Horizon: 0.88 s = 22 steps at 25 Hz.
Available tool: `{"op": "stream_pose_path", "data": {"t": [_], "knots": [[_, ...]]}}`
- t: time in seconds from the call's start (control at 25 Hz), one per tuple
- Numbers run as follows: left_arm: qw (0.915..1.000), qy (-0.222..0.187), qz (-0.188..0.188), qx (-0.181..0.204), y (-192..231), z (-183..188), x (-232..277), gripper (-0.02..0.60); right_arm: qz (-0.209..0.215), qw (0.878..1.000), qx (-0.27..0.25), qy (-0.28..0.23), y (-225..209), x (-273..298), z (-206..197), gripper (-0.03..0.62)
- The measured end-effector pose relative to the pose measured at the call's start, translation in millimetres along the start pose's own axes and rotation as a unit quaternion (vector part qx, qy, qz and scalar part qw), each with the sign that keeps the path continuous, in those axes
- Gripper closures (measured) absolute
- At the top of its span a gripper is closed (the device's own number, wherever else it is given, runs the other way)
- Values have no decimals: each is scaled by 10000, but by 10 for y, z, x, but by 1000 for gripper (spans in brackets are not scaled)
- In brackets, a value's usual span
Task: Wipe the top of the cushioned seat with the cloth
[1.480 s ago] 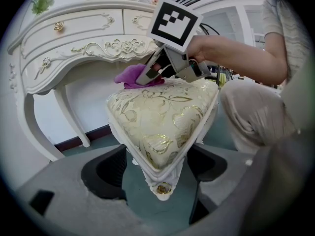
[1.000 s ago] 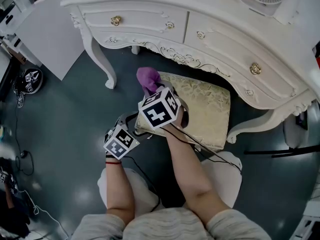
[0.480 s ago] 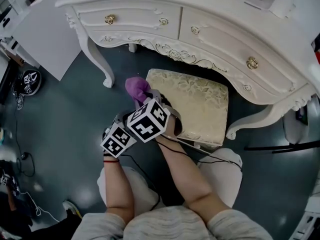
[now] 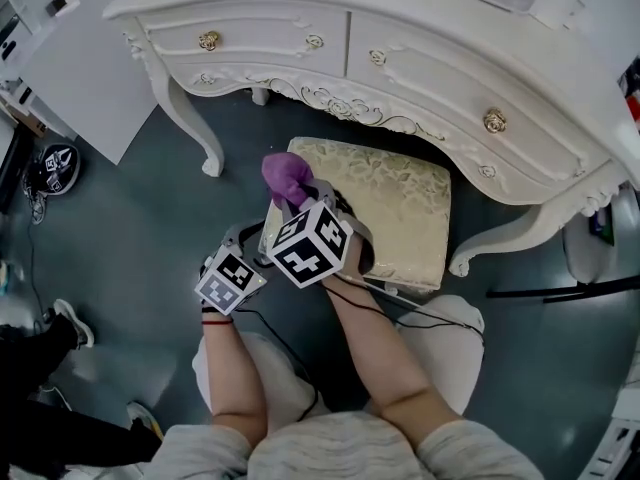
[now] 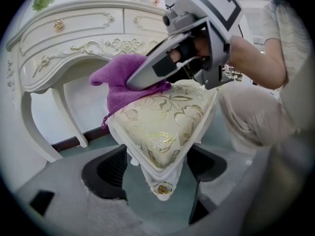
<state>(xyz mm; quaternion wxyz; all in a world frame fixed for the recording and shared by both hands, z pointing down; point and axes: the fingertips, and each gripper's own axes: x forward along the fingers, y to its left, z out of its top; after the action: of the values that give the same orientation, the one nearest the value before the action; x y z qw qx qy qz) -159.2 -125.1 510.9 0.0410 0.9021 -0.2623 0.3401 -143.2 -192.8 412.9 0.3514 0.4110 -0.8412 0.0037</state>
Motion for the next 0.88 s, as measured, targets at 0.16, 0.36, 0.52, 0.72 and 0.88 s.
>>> {"op": "stream_pose_path", "data": {"t": [0.16, 0.36, 0.52, 0.72, 0.88], "knots": [[10000, -31, -17, -35, 7, -10, 12, 190, -109, 9999, 71, 51, -129, -103, -117, 505], [10000, 11, -26, -89, 11, -23, 19, 190, -236, 9995, 187, 107, -292, -246, -287, 505], [9997, -8, -178, -188, -30, 3, 33, 201, -320, 9992, 214, 145, -377, -344, -395, 505], [9995, 52, -242, -197, -52, -14, 65, 207, -392, 9988, 262, 166, -470, -445, -511, 505], [9993, 90, -287, -200, -55, -29, 73, 215, -466, 9981, 348, 191, -573, -562, -639, 505]]}}
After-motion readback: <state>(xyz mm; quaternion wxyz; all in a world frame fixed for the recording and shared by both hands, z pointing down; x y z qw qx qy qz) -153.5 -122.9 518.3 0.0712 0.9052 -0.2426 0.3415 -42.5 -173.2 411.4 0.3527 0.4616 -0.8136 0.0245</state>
